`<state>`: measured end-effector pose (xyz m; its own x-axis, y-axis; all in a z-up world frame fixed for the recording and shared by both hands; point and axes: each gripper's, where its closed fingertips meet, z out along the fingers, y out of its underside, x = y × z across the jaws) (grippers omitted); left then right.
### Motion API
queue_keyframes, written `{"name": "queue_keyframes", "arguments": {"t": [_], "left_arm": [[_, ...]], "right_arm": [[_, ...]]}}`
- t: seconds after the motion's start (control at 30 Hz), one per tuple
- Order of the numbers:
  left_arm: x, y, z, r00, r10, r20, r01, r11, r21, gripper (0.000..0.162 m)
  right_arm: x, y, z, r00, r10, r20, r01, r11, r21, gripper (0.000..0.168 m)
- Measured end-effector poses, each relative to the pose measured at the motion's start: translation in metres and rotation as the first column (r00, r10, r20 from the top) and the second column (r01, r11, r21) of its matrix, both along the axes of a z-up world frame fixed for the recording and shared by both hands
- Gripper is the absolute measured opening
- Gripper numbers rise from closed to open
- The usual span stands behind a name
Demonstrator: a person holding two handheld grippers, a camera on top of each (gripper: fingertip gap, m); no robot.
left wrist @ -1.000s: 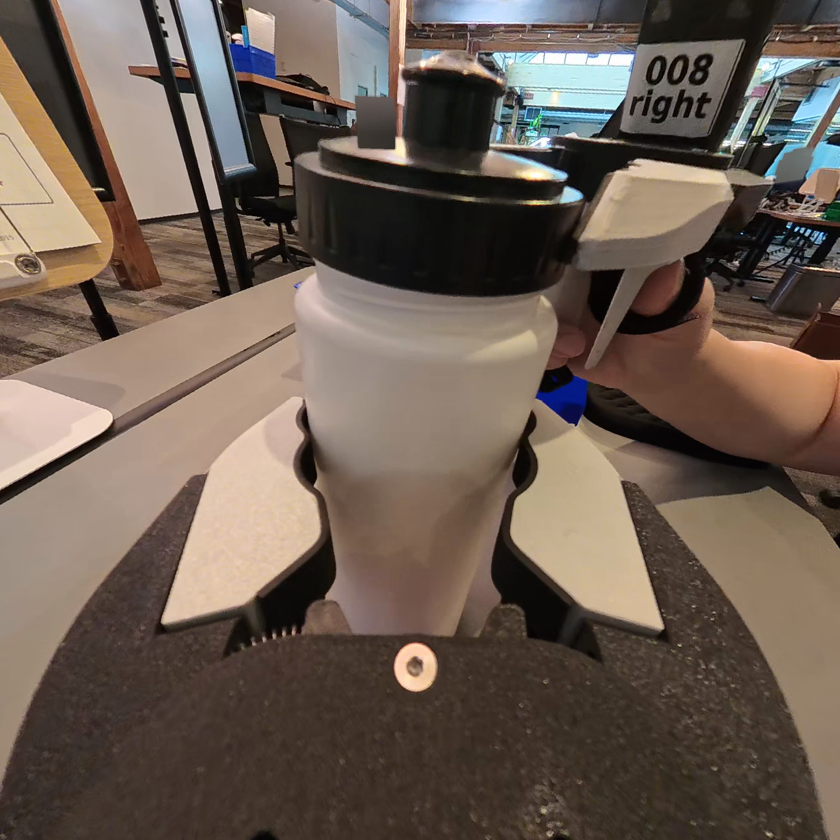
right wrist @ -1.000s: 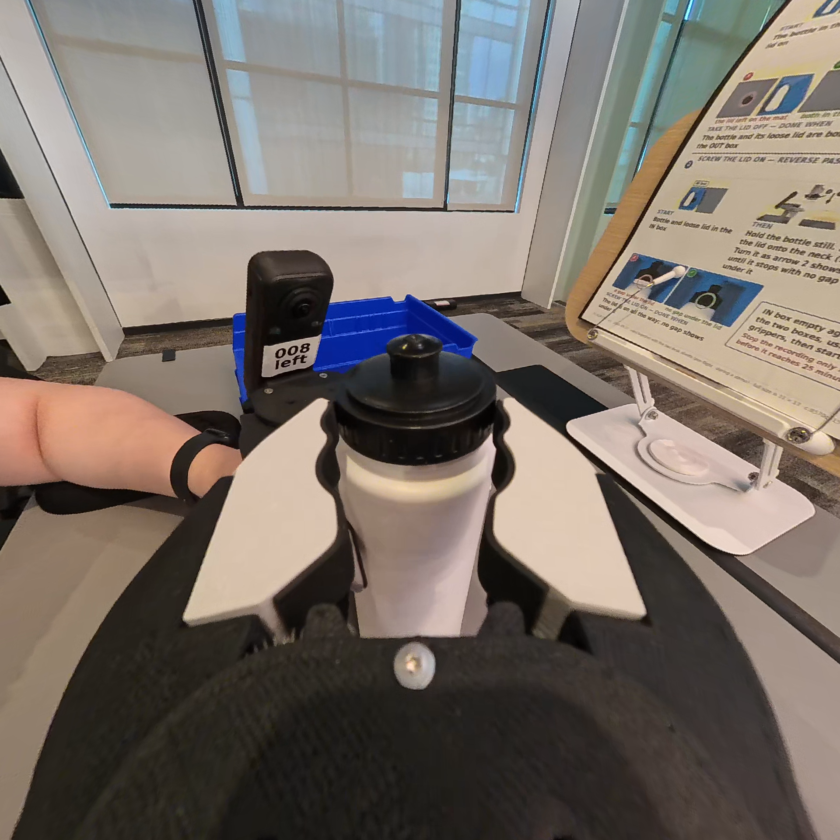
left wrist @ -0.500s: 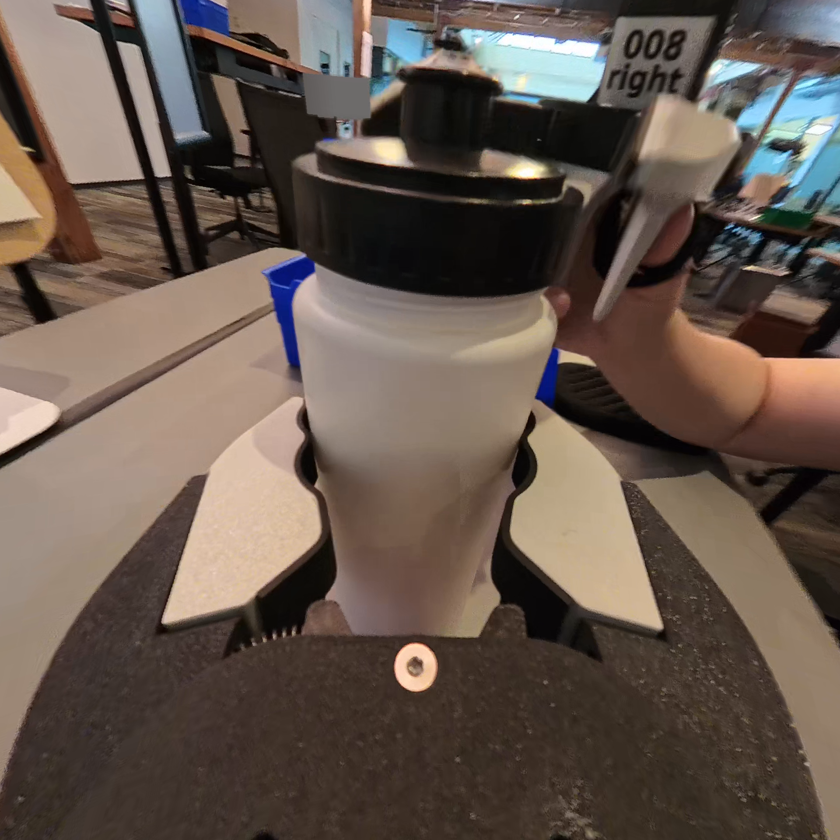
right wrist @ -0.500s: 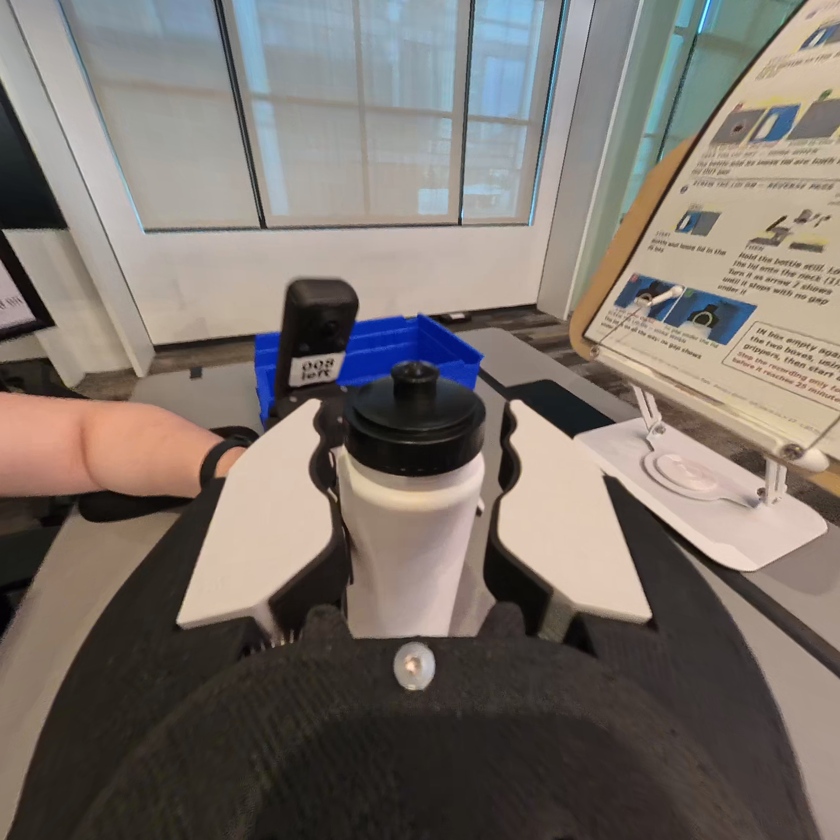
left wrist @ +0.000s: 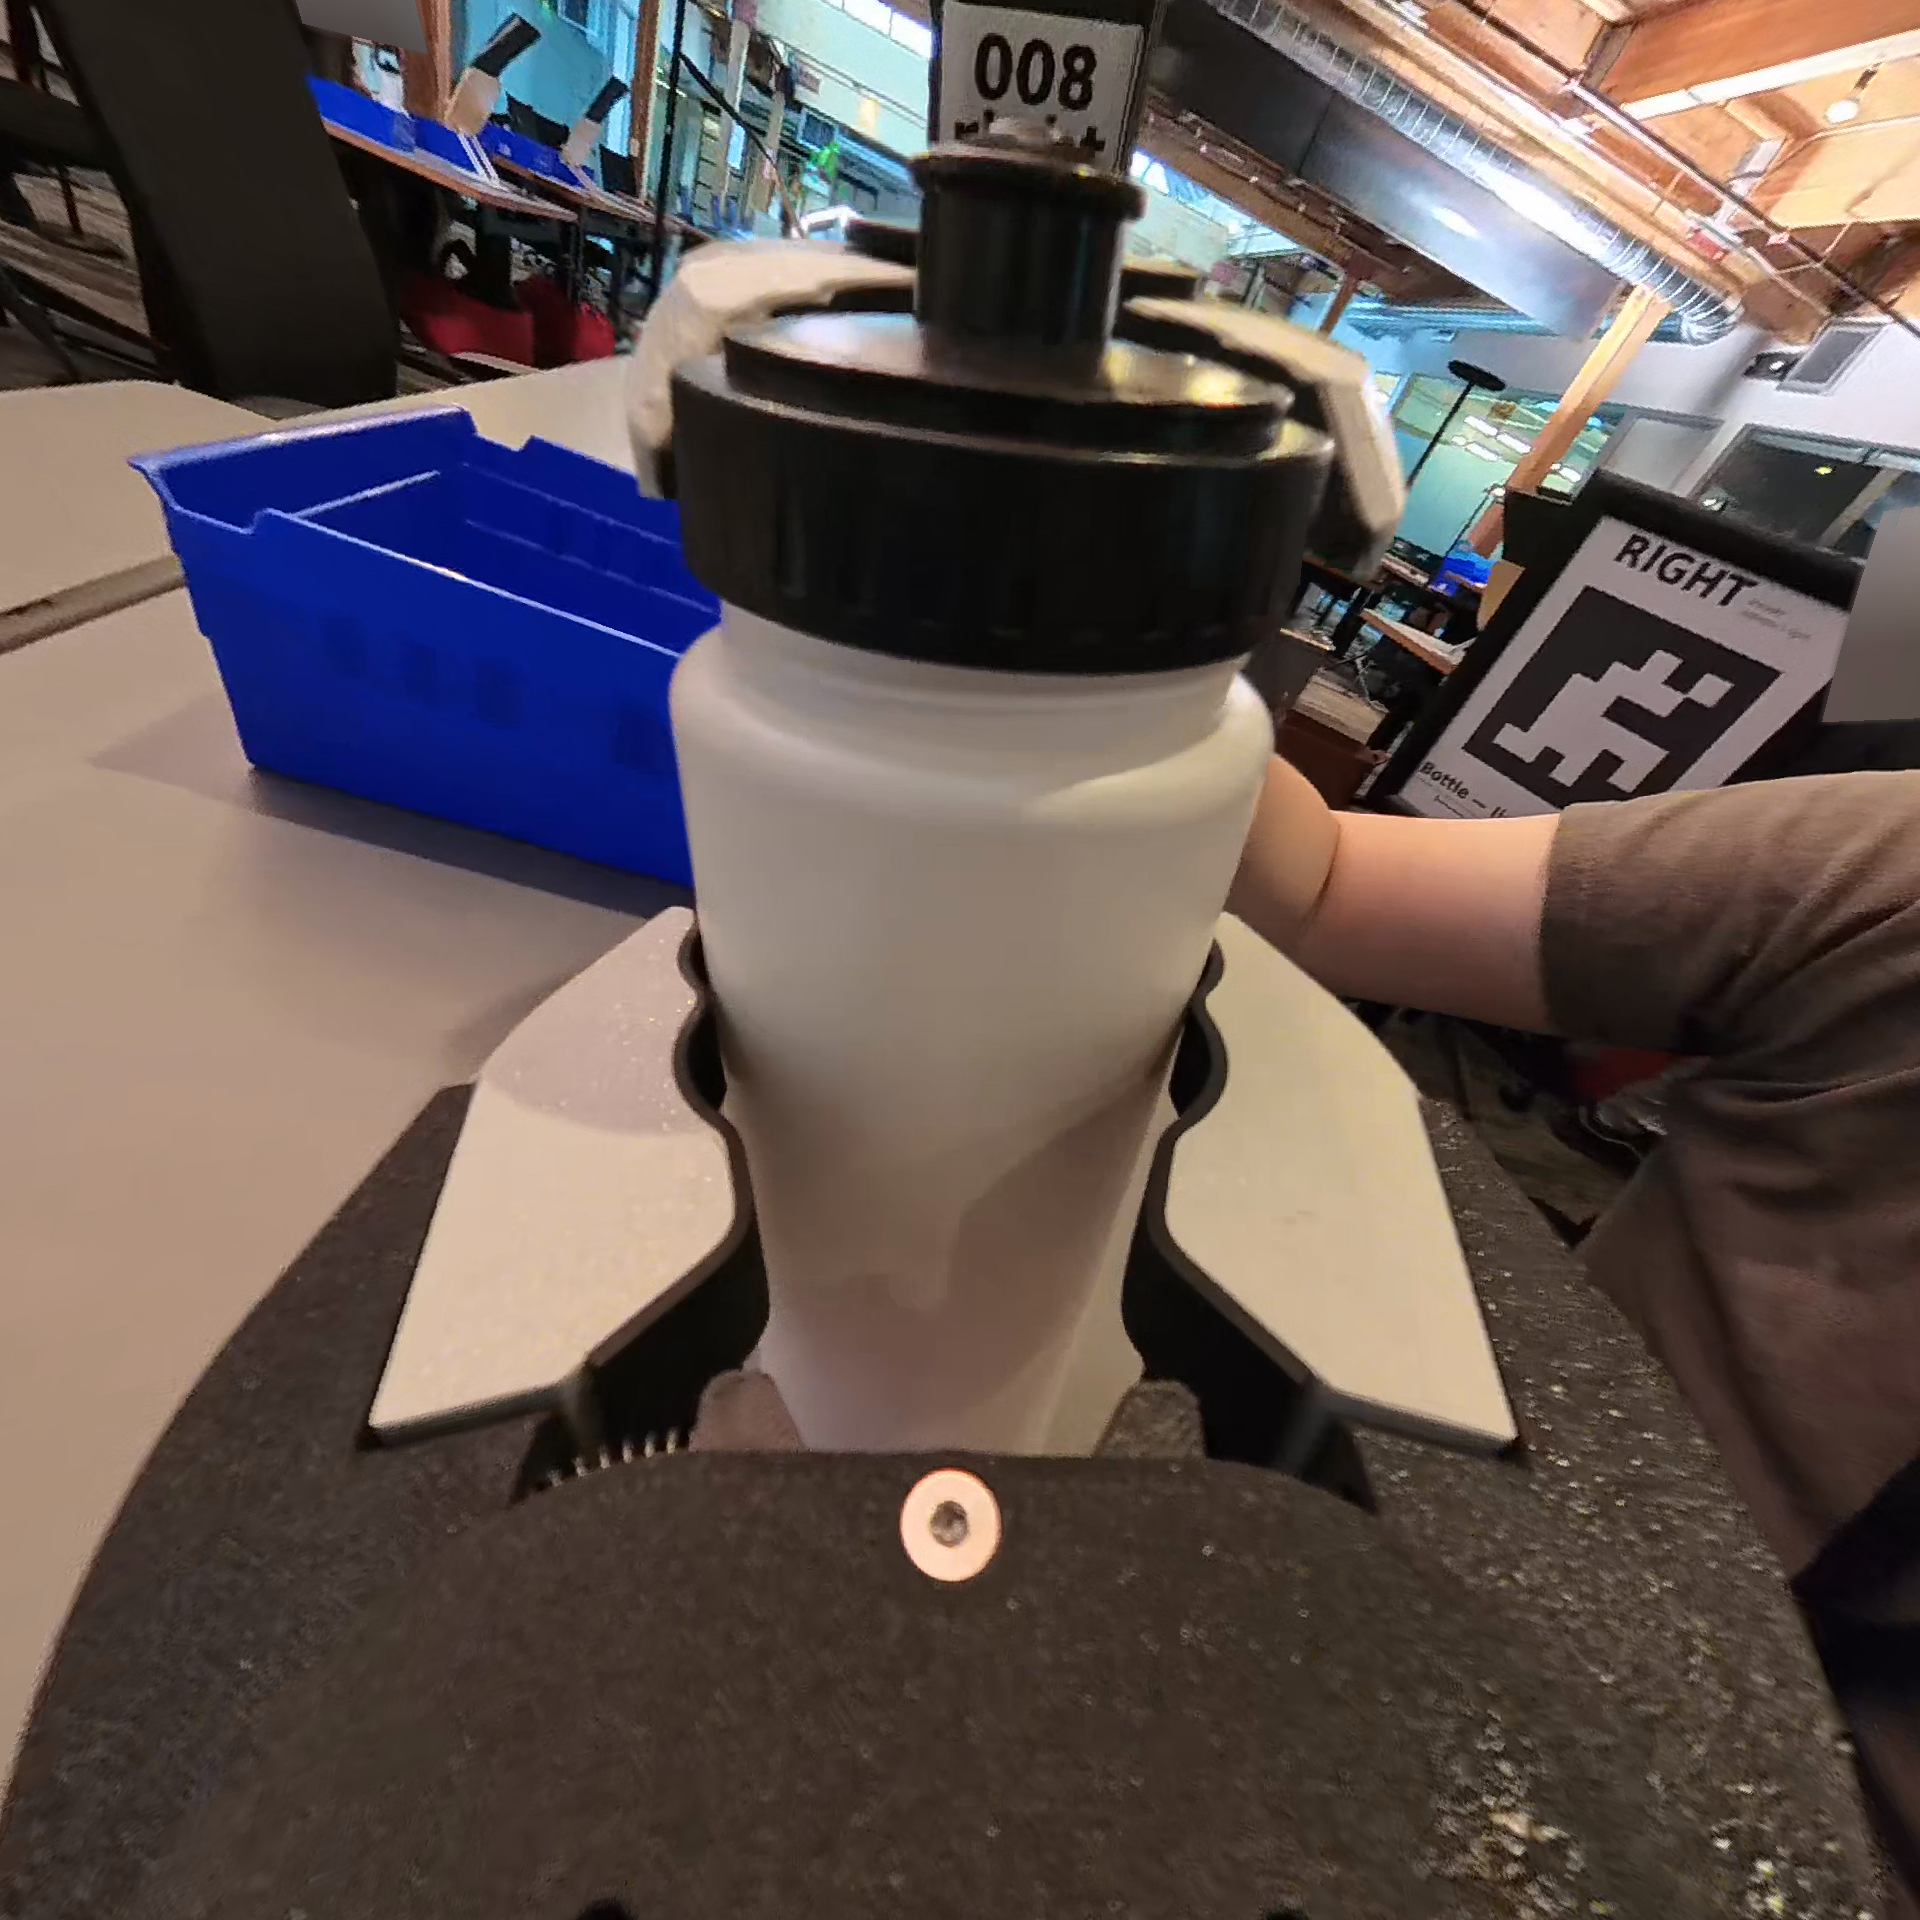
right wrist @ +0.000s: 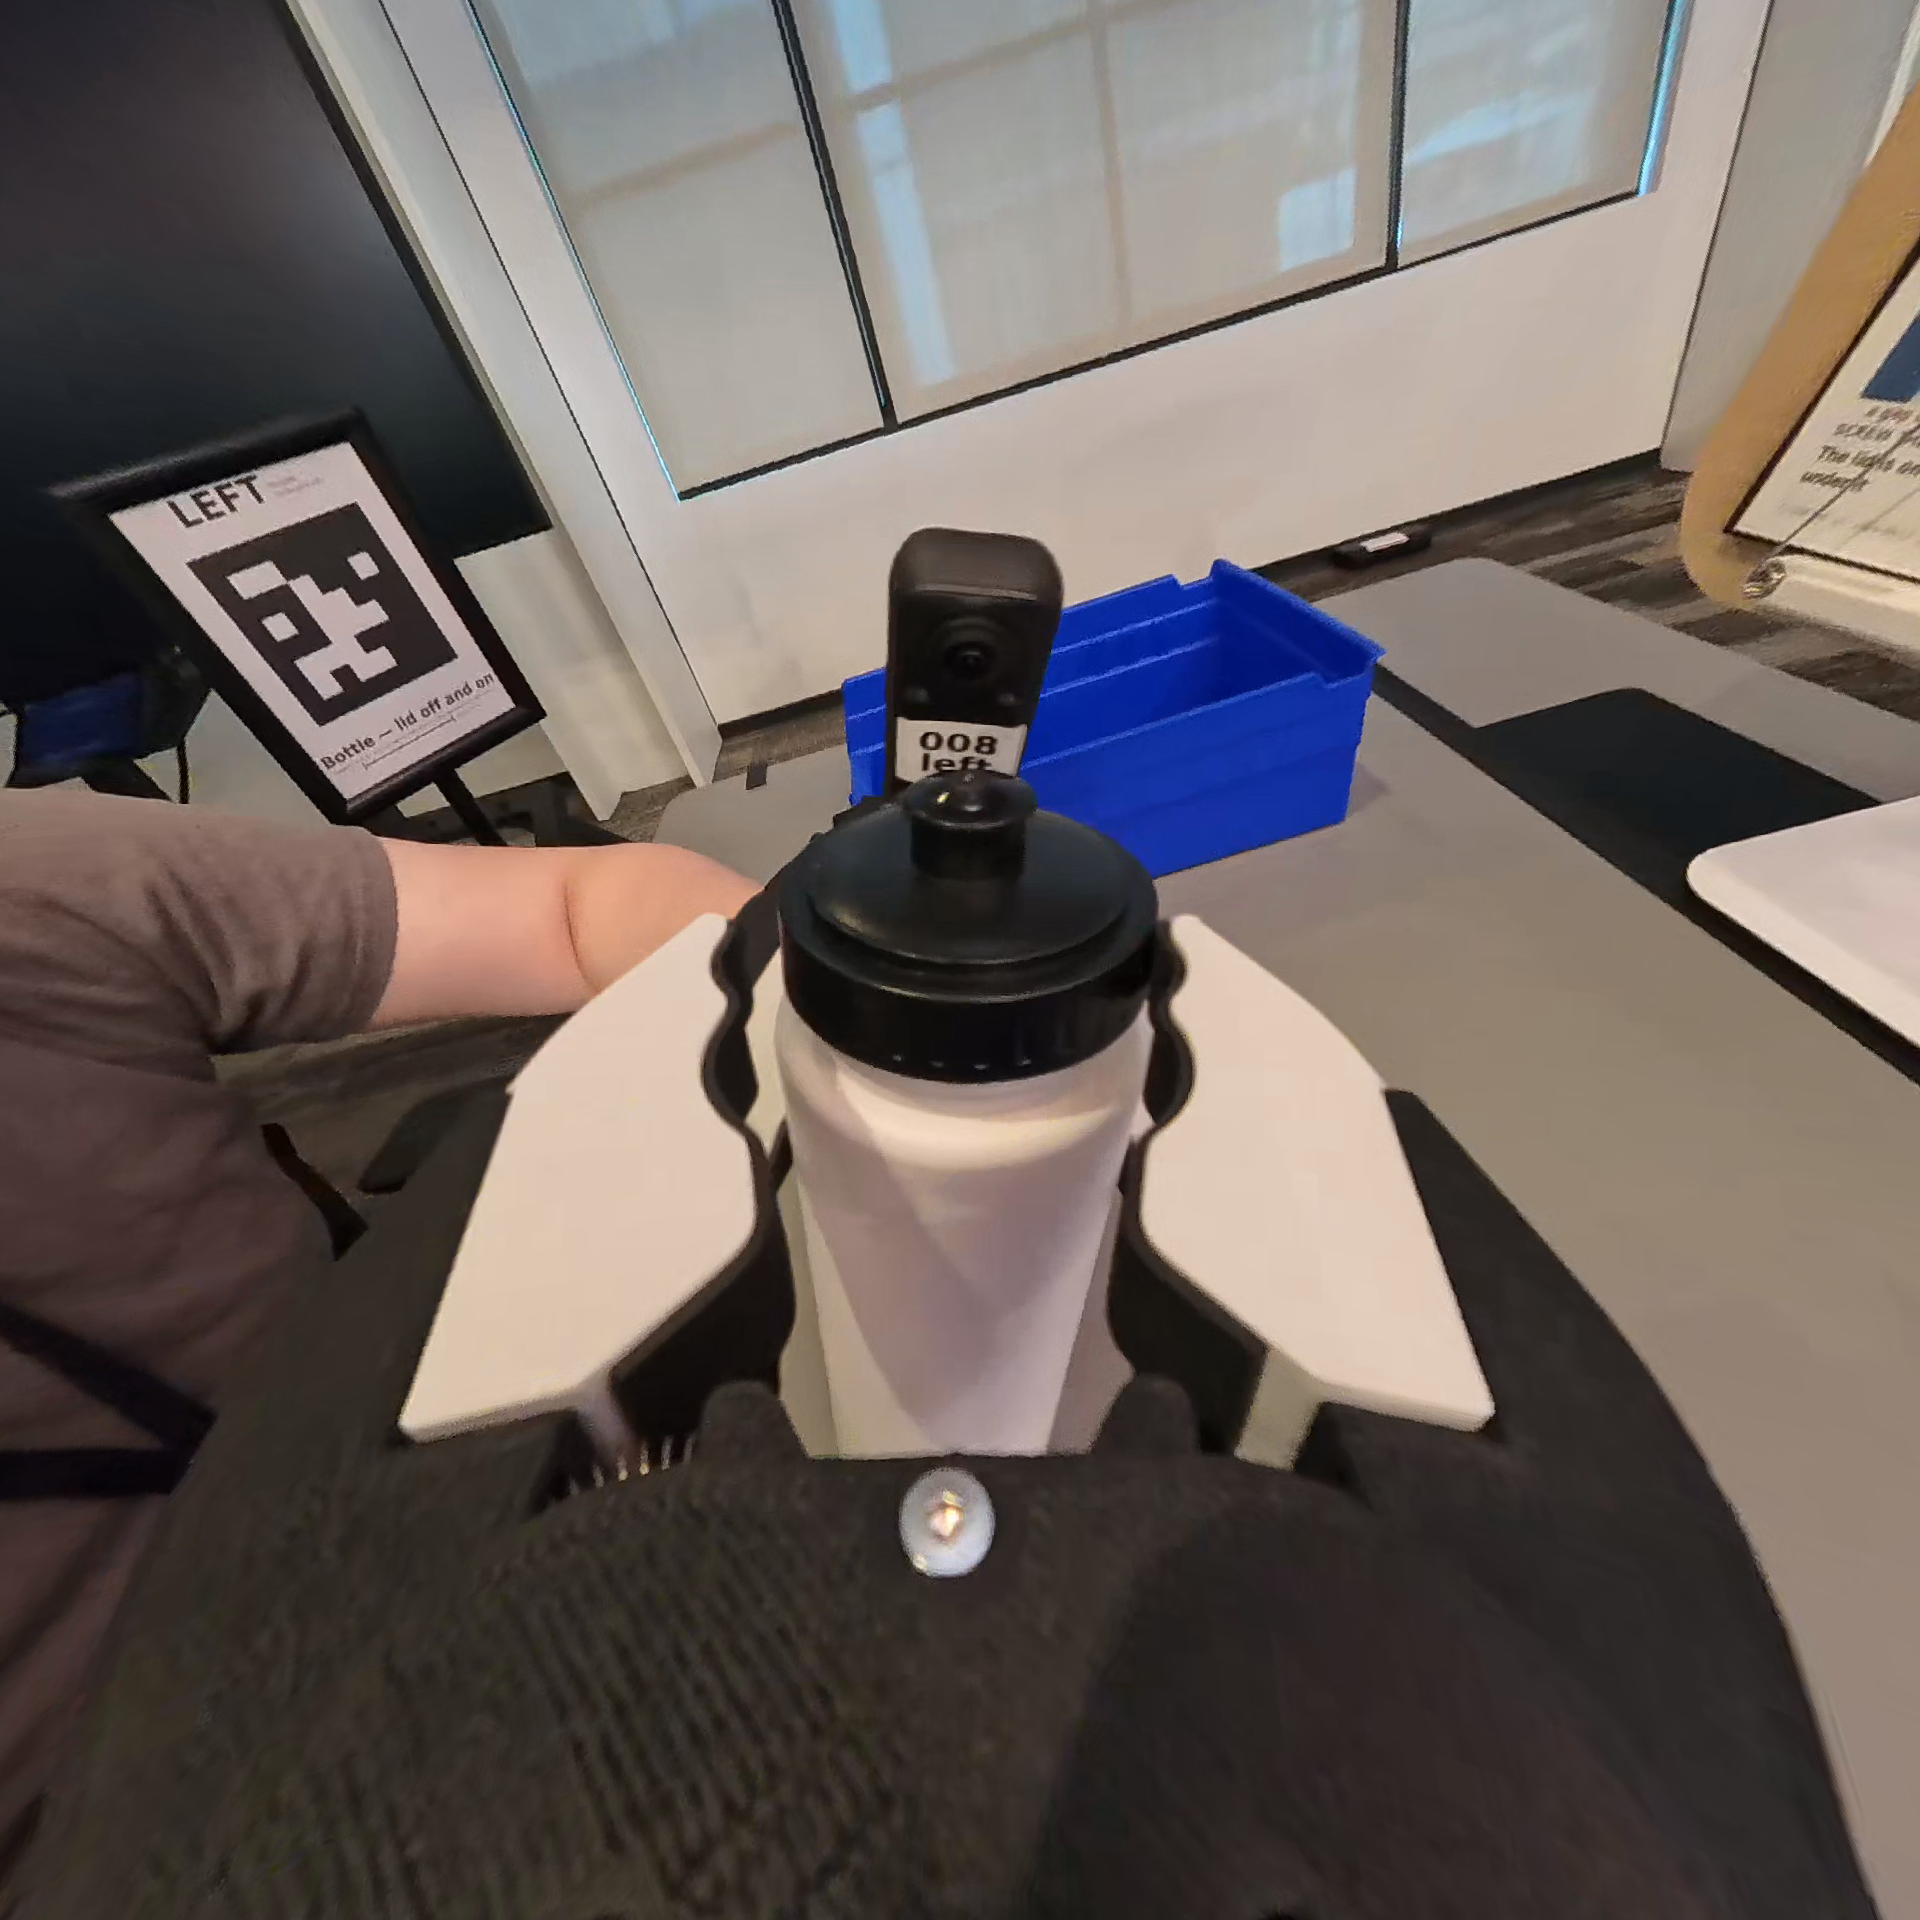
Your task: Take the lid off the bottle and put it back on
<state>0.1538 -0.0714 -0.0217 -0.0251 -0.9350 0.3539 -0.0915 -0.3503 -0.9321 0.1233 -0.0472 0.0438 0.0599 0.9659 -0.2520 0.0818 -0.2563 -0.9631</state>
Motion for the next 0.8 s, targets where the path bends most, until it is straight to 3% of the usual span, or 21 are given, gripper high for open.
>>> {"name": "queue_keyframes", "arguments": {"t": [0.2, 0.47, 0.8], "left_arm": [[0.001, -0.008, -0.001, 0.998, -0.066, -0.003, 0.065, 0.997, -0.036, 0.086], [-0.003, -0.047, 0.022, 0.939, -0.322, 0.125, 0.335, 0.935, -0.112, 0.086], [-0.002, -0.020, 0.006, 0.985, -0.171, -0.001, 0.170, 0.978, -0.122, 0.086]], "right_arm": [[0.000, -0.003, -0.003, 0.998, 0.056, -0.023, -0.057, 0.996, -0.066, 0.069], [-0.002, -0.031, 0.014, 0.954, 0.247, -0.171, -0.271, 0.953, -0.133, 0.069], [-0.001, -0.006, 0.000, 0.994, 0.090, -0.069, -0.098, 0.987, -0.125, 0.069]]}}
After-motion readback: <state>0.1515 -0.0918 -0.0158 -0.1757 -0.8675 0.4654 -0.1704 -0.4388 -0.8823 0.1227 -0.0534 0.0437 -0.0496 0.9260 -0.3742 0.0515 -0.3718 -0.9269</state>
